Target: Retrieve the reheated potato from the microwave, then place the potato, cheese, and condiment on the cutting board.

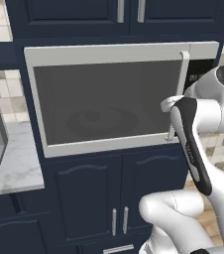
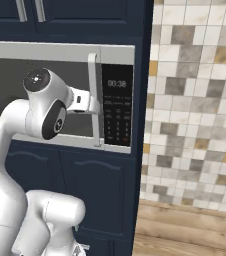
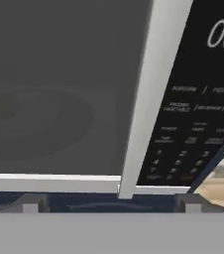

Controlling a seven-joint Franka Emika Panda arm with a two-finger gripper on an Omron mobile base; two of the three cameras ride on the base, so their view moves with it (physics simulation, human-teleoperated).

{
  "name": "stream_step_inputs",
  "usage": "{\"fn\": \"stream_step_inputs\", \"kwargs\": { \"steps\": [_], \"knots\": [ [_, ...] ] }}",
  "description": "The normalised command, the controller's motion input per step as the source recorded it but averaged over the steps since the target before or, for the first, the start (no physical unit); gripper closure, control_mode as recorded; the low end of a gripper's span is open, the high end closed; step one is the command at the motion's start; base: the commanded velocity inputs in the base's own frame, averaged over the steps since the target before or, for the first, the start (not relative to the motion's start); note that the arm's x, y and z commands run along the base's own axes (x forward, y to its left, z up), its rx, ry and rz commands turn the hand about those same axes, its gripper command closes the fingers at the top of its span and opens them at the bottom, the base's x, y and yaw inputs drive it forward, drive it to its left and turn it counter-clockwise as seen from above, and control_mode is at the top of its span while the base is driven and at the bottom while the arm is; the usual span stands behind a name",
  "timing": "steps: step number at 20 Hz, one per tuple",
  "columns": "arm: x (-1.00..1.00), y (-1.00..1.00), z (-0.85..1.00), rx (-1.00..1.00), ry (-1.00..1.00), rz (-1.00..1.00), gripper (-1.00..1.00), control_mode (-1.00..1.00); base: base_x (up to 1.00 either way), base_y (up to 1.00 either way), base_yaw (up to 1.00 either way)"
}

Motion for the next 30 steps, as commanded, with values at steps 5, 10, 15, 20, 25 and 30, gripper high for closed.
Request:
{"fn": "stream_step_inputs", "kwargs": {
  "steps": [5,10,15,20,25,30],
  "knots": [
    [0.12,-0.30,0.01,0.00,-0.04,-0.01,-1.00,-1.00,0.00,0.00,0.00],
    [0.36,-0.11,0.00,0.00,-0.02,0.00,-1.00,-1.00,0.00,0.00,0.00],
    [0.42,0.00,-0.04,0.00,0.00,0.00,-1.00,-1.00,0.00,0.00,0.00],
    [0.40,-0.05,-0.12,0.00,0.00,0.00,-1.00,-1.00,0.00,0.00,0.00],
    [0.43,-0.01,-0.19,0.00,0.00,0.00,-1.00,-1.00,0.00,0.00,0.00],
    [0.44,0.00,-0.20,0.00,0.00,0.00,-1.00,-1.00,0.00,0.00,0.00]
  ]
}}
